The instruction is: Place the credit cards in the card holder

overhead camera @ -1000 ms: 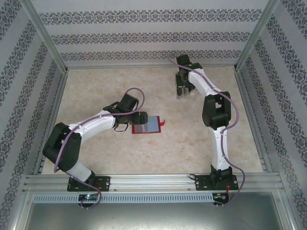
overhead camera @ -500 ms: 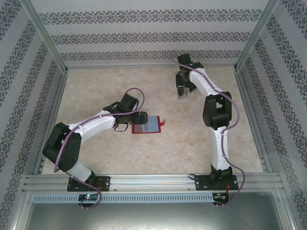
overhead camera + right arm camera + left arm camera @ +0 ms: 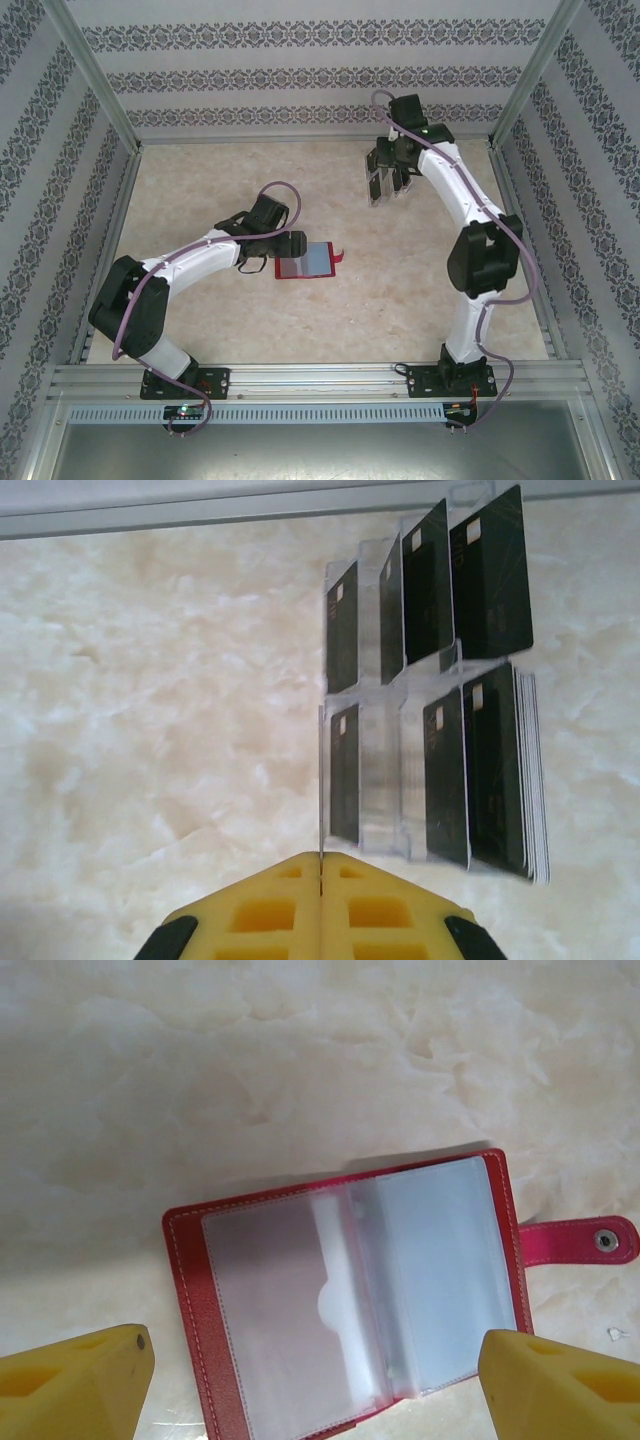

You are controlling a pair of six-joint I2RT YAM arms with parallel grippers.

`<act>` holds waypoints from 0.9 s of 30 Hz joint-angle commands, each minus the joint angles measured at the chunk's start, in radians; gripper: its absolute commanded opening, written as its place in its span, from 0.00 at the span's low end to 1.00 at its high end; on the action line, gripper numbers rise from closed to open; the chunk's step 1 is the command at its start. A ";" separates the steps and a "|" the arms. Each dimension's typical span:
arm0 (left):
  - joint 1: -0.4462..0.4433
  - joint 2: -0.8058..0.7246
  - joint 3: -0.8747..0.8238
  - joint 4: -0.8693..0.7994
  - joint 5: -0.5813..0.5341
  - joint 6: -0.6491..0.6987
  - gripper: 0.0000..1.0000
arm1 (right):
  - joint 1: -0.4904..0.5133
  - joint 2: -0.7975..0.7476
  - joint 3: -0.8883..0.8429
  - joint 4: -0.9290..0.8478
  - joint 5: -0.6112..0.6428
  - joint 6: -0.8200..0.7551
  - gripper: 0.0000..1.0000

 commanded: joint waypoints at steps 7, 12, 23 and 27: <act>0.080 -0.025 -0.007 -0.062 -0.051 0.042 0.86 | 0.008 -0.338 -0.506 0.381 -0.441 0.270 0.00; 0.106 -0.040 -0.020 -0.087 -0.057 0.086 0.87 | 0.018 -0.479 -0.849 0.719 -0.652 0.483 0.00; 0.102 -0.004 -0.032 -0.123 -0.038 0.166 0.95 | 0.237 -0.529 -1.304 1.210 -0.530 0.654 0.00; 0.083 0.022 -0.027 -0.125 -0.051 0.167 1.00 | 0.264 -0.475 -1.377 1.370 -0.490 0.700 0.00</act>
